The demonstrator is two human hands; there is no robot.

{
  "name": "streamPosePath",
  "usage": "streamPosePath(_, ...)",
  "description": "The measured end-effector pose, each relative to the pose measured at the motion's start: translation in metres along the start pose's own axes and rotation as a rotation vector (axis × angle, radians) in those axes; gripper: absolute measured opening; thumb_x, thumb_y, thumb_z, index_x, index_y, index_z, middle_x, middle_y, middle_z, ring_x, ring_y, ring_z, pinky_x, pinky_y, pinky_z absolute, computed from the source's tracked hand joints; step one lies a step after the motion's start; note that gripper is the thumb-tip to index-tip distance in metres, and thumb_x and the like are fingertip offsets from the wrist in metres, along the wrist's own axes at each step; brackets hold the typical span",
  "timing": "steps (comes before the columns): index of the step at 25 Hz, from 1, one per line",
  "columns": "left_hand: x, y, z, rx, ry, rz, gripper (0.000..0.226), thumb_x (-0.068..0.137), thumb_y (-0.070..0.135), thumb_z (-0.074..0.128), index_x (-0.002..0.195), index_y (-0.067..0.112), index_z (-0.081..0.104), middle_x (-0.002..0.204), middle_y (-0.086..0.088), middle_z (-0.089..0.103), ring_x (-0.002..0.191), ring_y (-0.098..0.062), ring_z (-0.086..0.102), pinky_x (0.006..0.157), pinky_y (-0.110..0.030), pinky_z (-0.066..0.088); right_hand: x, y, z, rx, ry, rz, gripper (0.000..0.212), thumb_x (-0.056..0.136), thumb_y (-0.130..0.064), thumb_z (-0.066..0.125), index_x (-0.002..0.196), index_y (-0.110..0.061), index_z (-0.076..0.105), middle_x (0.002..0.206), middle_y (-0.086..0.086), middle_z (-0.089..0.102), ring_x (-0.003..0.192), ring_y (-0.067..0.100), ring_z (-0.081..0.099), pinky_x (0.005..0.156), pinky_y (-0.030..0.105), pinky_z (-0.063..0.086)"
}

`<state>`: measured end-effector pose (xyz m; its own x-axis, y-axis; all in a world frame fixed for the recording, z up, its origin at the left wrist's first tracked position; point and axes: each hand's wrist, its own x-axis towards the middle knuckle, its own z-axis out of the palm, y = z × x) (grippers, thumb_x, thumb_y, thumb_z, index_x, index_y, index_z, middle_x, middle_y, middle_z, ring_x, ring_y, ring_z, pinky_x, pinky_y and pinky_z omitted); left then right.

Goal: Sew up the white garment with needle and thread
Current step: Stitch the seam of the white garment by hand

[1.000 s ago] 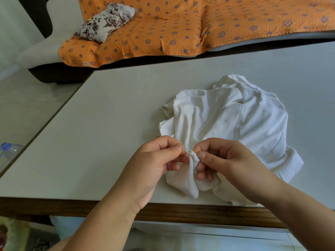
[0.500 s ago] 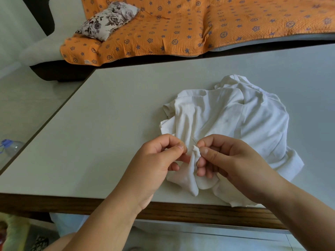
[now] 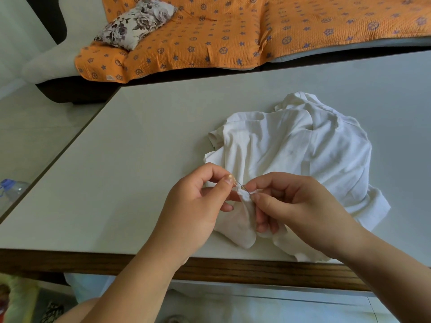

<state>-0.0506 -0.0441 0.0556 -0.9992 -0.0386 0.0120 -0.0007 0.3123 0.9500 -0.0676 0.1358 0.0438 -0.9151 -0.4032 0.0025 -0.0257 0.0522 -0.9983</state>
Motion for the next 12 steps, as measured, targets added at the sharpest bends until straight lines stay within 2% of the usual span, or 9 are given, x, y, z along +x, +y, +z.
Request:
streamPosePath(4, -0.0008, 0.0037, 0.0005, 0.069, 0.017, 0.027, 0.013, 0.095, 0.025, 0.057, 0.086, 0.022, 0.066, 0.082, 0.006, 0.072, 0.074, -0.01, 0.071, 0.083, -0.044, 0.058, -0.0001, 0.0004, -0.0011, -0.017, -0.006, -0.014, 0.024, 0.093, 0.001, 0.057, 0.09, -0.016, 0.072, 0.058, 0.007, 0.066, 0.052, 0.017, 0.064, 0.05, 0.019, 0.047)
streamPosePath(7, -0.0001, 0.0033, -0.0001, 0.073, 0.004, 0.029, 0.014, 0.095, 0.028, 0.057, 0.085, 0.023, 0.066, 0.082, 0.006, 0.072, 0.075, -0.01, 0.071, 0.084, -0.046, 0.057, 0.0007, 0.0016, -0.0016, -0.012, -0.008, -0.023, 0.024, 0.093, 0.001, 0.058, 0.09, -0.016, 0.073, 0.059, 0.007, 0.066, 0.053, 0.016, 0.064, 0.051, 0.019, 0.046)
streamPosePath(10, 0.0024, 0.0002, -0.0018, -0.006, -0.036, -0.002, 0.016, 0.091, 0.031, 0.059, 0.081, 0.022, 0.067, 0.082, 0.005, 0.071, 0.08, -0.017, 0.072, 0.082, -0.047, 0.057, 0.0005, 0.0028, -0.0021, 0.023, -0.012, -0.025, 0.023, 0.094, -0.001, 0.058, 0.089, -0.017, 0.074, 0.059, 0.008, 0.066, 0.054, 0.017, 0.064, 0.051, 0.02, 0.046)
streamPosePath(12, 0.0037, -0.0011, -0.0018, -0.104, -0.067, -0.047, 0.018, 0.095, 0.02, 0.06, 0.08, 0.017, 0.068, 0.081, 0.002, 0.069, 0.082, -0.016, 0.071, 0.075, -0.038, 0.055, 0.0003, 0.0028, -0.0018, 0.044, -0.019, -0.022, 0.022, 0.093, -0.003, 0.059, 0.088, -0.017, 0.074, 0.06, 0.008, 0.066, 0.055, 0.018, 0.064, 0.052, 0.021, 0.046)
